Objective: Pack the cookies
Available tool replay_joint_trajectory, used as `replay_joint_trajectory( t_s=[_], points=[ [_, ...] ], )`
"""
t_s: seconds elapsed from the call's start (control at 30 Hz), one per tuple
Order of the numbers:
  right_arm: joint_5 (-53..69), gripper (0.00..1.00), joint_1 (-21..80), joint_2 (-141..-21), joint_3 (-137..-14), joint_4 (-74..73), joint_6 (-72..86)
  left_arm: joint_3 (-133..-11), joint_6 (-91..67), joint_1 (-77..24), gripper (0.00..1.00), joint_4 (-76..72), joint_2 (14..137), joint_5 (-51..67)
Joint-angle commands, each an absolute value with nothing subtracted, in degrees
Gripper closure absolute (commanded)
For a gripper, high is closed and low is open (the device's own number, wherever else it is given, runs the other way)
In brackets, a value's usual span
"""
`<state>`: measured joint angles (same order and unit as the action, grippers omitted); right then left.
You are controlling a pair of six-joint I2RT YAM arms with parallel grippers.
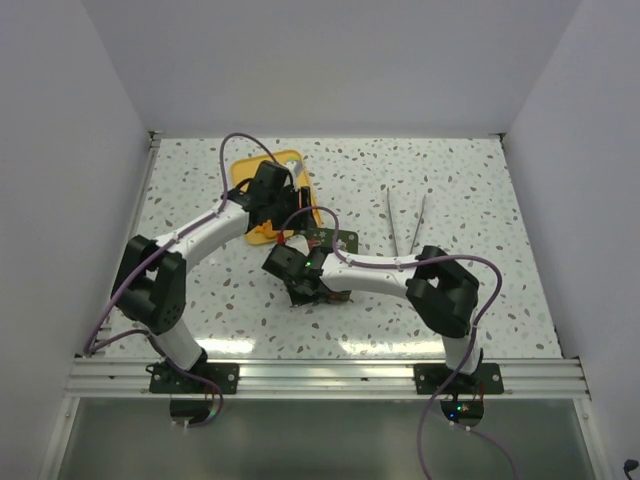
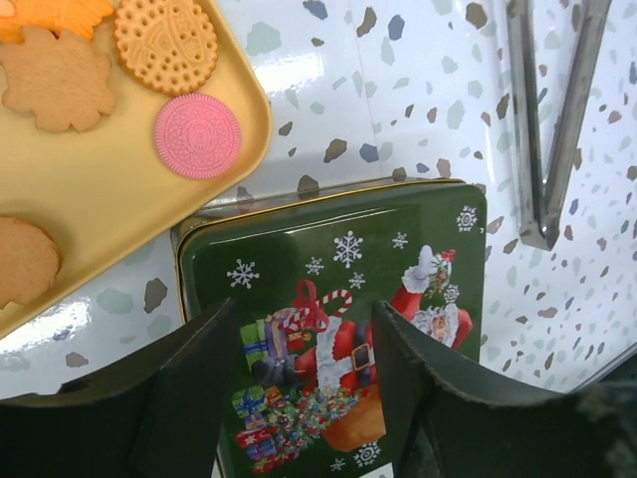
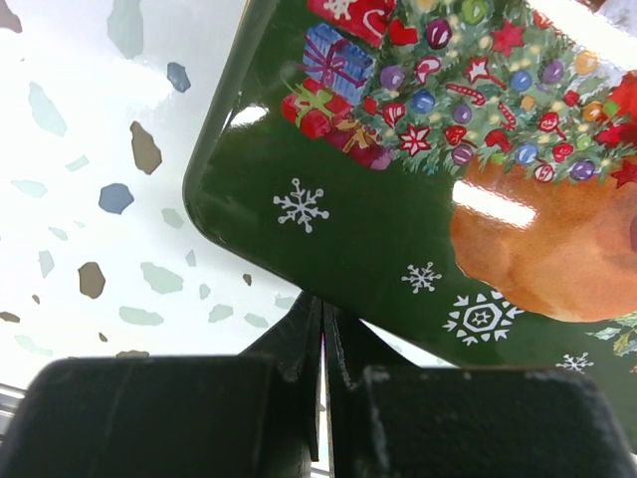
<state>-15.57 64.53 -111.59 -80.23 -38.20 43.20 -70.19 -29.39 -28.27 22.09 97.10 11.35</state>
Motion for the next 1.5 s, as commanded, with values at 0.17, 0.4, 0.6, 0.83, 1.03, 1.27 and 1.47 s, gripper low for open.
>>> replay_joint_trajectory(
  t_s=[0.17,0.4,0.6,0.83,1.03,1.27,1.47],
  points=[
    [-18.9,1.00,63.4,-108.5,-80.4,-36.2,43.0,-74.4,-30.2,-27.6,0.31,23.5,92.2,12.6],
    [-19.1,1.00,63.4,-108.3,-80.4,-36.1,42.3,-74.6,-30.7,-26.2,0.29,25.0,89.3,11.3],
    [-18.9,0.89,63.7,-107.1,-80.2,-36.3,41.8,-72.6,-31.6,-24.7,0.27,24.4,85.2,10.1],
    [-19.9,0.62,66.0,-105.6,-81.2,-38.1,41.8,-71.4,-31.7,-23.1,0.26,25.8,82.4,9.5],
    [-22.1,0.54,69.9,-101.2,-83.4,-42.7,42.4,-70.1,-31.0,-21.1,0.26,28.0,77.8,8.3],
    [-26.3,0.48,74.8,-89.6,-85.4,-50.5,42.7,-67.6,-28.3,-19.8,0.23,32.3,66.8,0.2],
    [-32.0,0.31,75.9,-71.0,-78.6,-57.6,45.9,-63.5,-26.8,-19.7,0.07,33.9,56.0,-12.0]
  ],
)
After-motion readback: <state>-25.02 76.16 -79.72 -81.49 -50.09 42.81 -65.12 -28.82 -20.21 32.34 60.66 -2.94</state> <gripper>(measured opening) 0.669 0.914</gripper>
